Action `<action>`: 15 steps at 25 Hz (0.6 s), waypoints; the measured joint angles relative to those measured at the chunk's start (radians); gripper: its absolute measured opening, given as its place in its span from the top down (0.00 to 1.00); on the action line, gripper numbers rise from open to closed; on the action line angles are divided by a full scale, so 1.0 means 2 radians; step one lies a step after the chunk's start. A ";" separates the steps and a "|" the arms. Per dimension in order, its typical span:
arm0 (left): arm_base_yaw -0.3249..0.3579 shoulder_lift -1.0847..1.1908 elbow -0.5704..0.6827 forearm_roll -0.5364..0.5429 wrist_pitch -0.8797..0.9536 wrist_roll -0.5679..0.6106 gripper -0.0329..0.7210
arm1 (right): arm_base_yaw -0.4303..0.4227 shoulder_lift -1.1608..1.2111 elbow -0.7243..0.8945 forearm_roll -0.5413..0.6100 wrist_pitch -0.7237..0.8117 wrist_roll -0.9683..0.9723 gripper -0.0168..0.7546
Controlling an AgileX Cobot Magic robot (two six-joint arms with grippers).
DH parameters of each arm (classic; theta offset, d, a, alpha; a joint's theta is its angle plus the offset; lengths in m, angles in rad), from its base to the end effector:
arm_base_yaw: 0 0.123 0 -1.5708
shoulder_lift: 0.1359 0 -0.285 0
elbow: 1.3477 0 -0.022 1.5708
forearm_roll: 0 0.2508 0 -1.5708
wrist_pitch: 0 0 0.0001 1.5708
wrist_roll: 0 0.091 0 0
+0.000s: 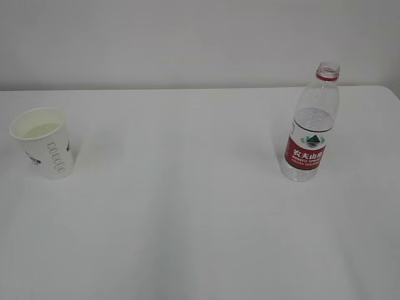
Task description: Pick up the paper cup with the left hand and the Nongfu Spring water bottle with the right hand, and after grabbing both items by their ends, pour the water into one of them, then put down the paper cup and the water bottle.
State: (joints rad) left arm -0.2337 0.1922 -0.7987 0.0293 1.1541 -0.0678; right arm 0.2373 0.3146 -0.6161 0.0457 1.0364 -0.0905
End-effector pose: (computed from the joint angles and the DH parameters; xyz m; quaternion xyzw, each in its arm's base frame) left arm -0.0087 0.0046 0.3516 0.0684 0.8470 -0.0648 0.5233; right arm 0.0377 0.0128 0.3076 -0.1444 0.8834 0.0554 0.4423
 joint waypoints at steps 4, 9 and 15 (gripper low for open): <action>0.009 -0.001 0.000 0.000 0.027 0.000 0.18 | 0.000 0.000 0.000 -0.014 0.037 0.000 0.21; 0.013 -0.002 0.014 -0.004 0.035 -0.006 0.18 | 0.000 0.000 0.000 -0.023 0.066 0.001 0.21; 0.013 -0.002 0.068 -0.015 0.031 -0.009 0.18 | 0.000 -0.024 0.022 -0.029 0.066 0.005 0.21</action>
State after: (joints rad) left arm -0.2076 0.1884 -0.6617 0.0000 1.2166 -0.0865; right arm 0.2373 0.2666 -0.5712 -0.0119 1.1693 -0.0810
